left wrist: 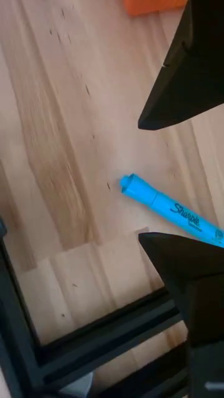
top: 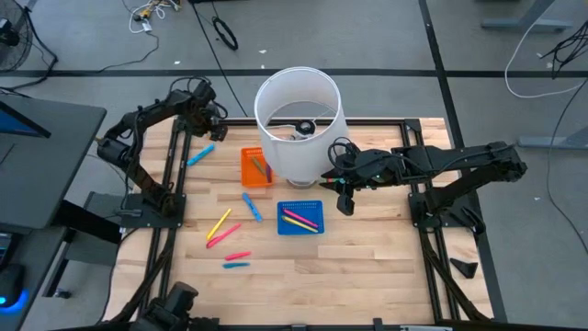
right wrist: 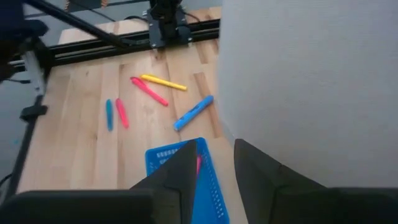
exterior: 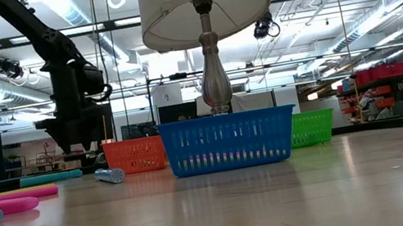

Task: Pick & Place Markers
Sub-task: Put the top blue large highlighter pen into the green bin

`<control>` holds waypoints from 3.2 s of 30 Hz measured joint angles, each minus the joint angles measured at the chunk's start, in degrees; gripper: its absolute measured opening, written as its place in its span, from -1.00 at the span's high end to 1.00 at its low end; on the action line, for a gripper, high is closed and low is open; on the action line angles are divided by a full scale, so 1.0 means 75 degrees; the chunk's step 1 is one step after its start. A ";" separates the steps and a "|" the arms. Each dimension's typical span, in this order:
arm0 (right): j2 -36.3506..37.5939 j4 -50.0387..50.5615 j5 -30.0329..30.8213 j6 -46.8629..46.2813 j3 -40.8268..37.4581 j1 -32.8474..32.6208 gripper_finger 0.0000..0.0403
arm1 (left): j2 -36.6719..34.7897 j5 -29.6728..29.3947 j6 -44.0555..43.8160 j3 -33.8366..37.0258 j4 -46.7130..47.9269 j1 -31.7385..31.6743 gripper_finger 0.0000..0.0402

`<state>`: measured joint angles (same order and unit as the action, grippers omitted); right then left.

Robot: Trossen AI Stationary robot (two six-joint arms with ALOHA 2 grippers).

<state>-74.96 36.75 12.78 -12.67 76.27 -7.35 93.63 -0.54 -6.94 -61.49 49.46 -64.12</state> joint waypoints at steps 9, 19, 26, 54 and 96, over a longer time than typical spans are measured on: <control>0.0006 0.1567 -0.1148 -0.0399 0.0000 -0.0020 0.46 | 0.0707 0.0047 -0.0399 -0.0520 0.0366 0.0006 -0.45; 0.0006 0.1859 -0.1304 -0.0367 0.0000 -0.0419 0.46 | 0.1224 -0.0376 -0.0326 -0.0933 0.1505 0.0143 -0.45; 0.0006 0.1848 -0.1296 -0.0448 0.0000 -0.0669 0.46 | 0.1232 -0.0593 0.0149 -0.0879 0.1621 0.0301 -0.45; 0.0006 0.1976 -0.1220 -0.1226 0.0000 -0.1693 0.46 | 0.2771 -0.0289 0.0019 -0.1953 0.2366 0.0478 -0.40; 0.0006 0.1347 -0.1154 -0.1445 0.0000 -0.1734 0.46 | 0.3666 -0.1101 0.1036 -0.2321 0.3289 0.0921 -0.30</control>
<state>-74.91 46.85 4.12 -23.51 76.27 -20.36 121.12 -8.80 0.83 -78.89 74.13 -57.21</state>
